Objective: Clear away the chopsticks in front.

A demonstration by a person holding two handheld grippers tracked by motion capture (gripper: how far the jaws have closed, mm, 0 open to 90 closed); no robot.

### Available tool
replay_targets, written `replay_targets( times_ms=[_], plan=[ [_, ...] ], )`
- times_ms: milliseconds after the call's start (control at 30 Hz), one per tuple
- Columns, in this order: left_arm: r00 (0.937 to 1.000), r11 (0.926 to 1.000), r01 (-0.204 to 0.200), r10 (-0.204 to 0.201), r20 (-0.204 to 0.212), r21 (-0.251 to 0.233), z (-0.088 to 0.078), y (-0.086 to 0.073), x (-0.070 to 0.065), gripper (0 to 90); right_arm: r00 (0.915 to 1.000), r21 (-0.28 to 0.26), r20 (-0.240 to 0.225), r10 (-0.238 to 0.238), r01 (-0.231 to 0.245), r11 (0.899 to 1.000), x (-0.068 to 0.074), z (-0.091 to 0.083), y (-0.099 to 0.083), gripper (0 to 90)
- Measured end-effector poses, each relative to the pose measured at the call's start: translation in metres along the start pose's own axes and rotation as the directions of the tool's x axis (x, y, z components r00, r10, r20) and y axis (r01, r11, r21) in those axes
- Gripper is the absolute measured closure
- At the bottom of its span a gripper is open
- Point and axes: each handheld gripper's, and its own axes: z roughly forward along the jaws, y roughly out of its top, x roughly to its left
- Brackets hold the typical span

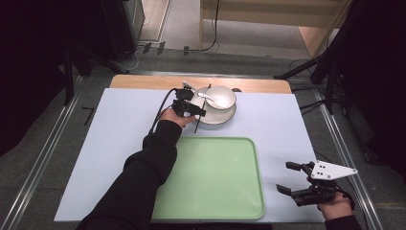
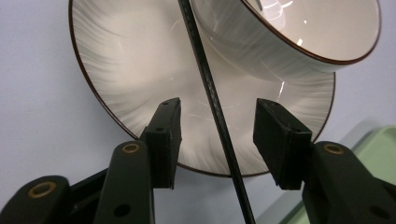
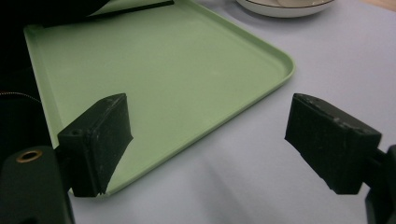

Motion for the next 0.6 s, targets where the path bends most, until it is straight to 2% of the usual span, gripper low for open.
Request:
replay_targets(
  times_ms=[200,300,400,600],
  plan=[
    [0.9990,0.9991,0.042,-0.042,-0.012,0.003,0.012,-0.001,0.002,65.4,1.0000,-0.001,0.003,0.005,-0.005,1.000,0.001,-0.002,-0.002,14.8],
    [0.9974,0.9984,0.057,-0.057,-0.045,-0.003,0.015,-0.001,0.002,72.7,1.0000,-0.007,0.004,0.004,-0.004,1.000,0.001,-0.003,-0.002,14.9],
    [0.9945,0.9960,0.089,-0.089,-0.056,-0.007,0.015,0.000,0.003,79.5,0.9999,-0.015,0.010,0.002,-0.002,1.000,0.000,-0.004,-0.002,14.9],
    [0.9927,0.9947,0.102,-0.102,-0.064,-0.015,0.016,0.000,0.004,84.9,1.0000,-0.019,0.008,-0.002,0.002,1.000,0.001,-0.004,-0.001,15.2]
  ],
)
